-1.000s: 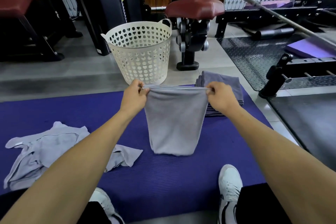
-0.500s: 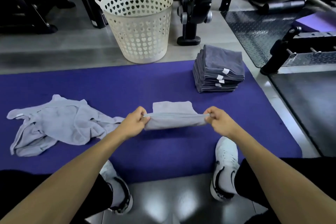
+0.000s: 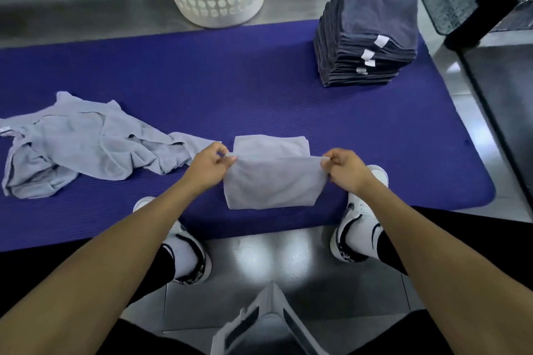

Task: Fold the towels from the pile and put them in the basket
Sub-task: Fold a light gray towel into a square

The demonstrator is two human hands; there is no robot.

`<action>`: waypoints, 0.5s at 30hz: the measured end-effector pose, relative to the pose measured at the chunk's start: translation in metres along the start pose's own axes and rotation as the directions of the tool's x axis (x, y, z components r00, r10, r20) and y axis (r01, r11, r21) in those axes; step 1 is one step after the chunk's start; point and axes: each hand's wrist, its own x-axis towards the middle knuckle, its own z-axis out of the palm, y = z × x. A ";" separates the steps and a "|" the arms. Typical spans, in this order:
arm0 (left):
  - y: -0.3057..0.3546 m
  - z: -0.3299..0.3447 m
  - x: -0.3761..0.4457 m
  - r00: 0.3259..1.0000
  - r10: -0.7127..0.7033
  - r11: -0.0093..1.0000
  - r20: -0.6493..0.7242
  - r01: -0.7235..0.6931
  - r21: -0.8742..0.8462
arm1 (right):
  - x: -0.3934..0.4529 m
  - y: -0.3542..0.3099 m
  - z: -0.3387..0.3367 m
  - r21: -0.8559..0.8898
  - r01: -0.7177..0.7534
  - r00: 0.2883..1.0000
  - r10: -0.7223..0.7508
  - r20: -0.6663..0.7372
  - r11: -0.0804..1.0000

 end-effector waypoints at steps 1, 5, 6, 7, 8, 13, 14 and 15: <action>0.000 0.002 0.011 0.999 -0.016 1.000 -0.048 0.015 -0.024 | 0.009 -0.003 0.002 -0.014 -0.003 0.999 0.003 -0.034 1.000; -0.003 0.014 0.057 0.981 -0.110 0.994 -0.161 0.109 -0.019 | 0.051 -0.009 0.011 -0.053 -0.022 0.990 0.015 -0.140 0.998; -0.003 0.016 0.064 0.979 -0.119 0.993 -0.165 0.121 0.003 | 0.056 -0.009 0.012 -0.069 -0.022 0.990 0.012 -0.144 0.997; -0.006 0.020 0.076 0.977 -0.137 0.989 -0.161 0.143 0.026 | 0.069 -0.006 0.015 -0.088 -0.035 0.990 0.022 -0.142 0.996; -0.009 0.023 0.090 0.975 -0.158 0.985 -0.155 0.167 0.043 | 0.081 -0.002 0.018 -0.105 -0.051 0.989 0.036 -0.141 0.993; -0.026 0.039 0.139 0.971 -0.171 0.979 -0.165 0.187 0.083 | 0.133 0.006 0.032 -0.149 -0.101 0.985 0.077 -0.154 0.984; -0.031 0.043 0.145 0.971 -0.162 0.980 -0.174 0.179 0.083 | 0.140 0.007 0.034 -0.156 -0.104 0.984 0.079 -0.161 0.982; -0.034 0.047 0.150 0.972 -0.162 0.980 -0.167 0.178 0.085 | 0.147 0.009 0.036 -0.166 -0.115 0.983 0.089 -0.159 0.979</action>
